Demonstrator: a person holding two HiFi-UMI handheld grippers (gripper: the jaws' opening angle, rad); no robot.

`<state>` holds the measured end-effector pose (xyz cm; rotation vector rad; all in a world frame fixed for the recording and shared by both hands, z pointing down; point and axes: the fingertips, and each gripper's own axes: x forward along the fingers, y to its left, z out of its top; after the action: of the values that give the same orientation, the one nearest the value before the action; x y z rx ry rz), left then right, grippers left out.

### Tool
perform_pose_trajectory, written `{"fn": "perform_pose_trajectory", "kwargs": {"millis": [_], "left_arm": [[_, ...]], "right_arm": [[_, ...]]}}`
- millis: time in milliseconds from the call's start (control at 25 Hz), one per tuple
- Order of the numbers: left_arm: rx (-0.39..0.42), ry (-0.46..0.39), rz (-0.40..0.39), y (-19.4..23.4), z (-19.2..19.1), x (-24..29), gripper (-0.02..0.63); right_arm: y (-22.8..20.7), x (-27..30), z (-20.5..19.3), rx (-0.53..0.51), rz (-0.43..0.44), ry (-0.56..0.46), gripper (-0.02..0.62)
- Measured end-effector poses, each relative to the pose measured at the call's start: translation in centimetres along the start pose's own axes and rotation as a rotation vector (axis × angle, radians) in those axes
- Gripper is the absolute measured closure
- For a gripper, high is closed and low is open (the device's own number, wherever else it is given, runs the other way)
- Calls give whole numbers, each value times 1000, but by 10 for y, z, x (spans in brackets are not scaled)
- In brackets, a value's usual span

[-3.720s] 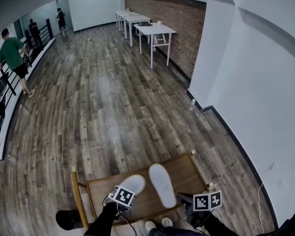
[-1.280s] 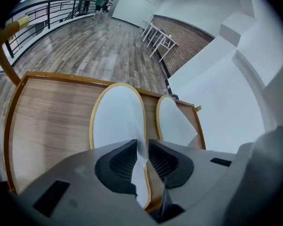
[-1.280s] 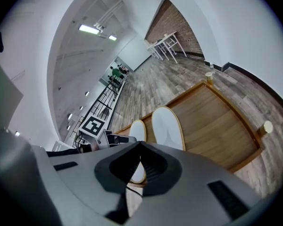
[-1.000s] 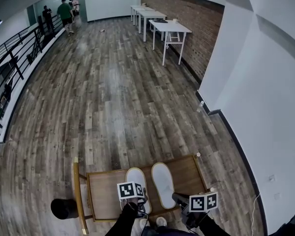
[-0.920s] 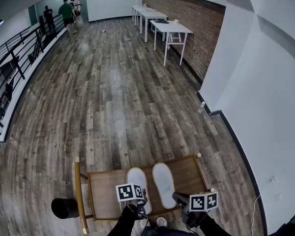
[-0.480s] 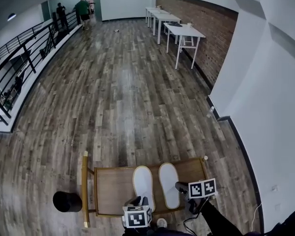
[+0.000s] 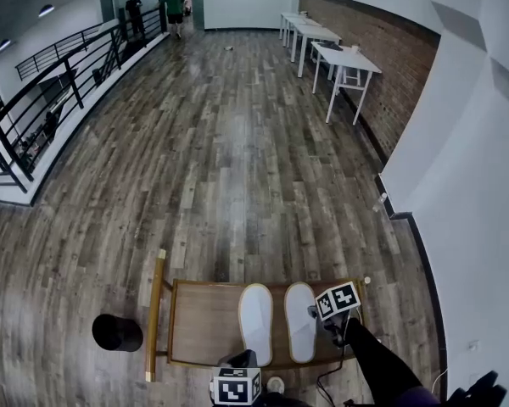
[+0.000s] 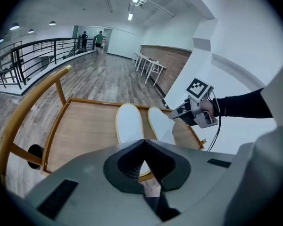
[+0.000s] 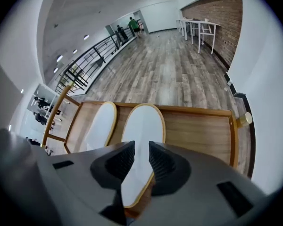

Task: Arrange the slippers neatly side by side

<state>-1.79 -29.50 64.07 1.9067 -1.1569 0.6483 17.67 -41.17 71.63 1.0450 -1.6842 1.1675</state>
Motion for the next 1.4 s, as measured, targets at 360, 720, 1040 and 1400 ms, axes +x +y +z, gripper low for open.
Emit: {"fn": "perform_pose_trajectory", "kwargs": {"millis": [360, 720, 1040, 1400], "left_arm": [[-9, -11, 20, 9, 2, -4, 604], [13, -25, 43, 18, 8, -5, 606], [-8, -26, 33, 18, 11, -4, 604], [-20, -32, 39, 22, 10, -7, 604]], "right_arm": [[1, 26, -22, 44, 29, 156, 526], [17, 25, -12, 190, 81, 121, 577], [40, 27, -12, 173, 127, 149, 578], [40, 34, -14, 162, 125, 168, 577]]}}
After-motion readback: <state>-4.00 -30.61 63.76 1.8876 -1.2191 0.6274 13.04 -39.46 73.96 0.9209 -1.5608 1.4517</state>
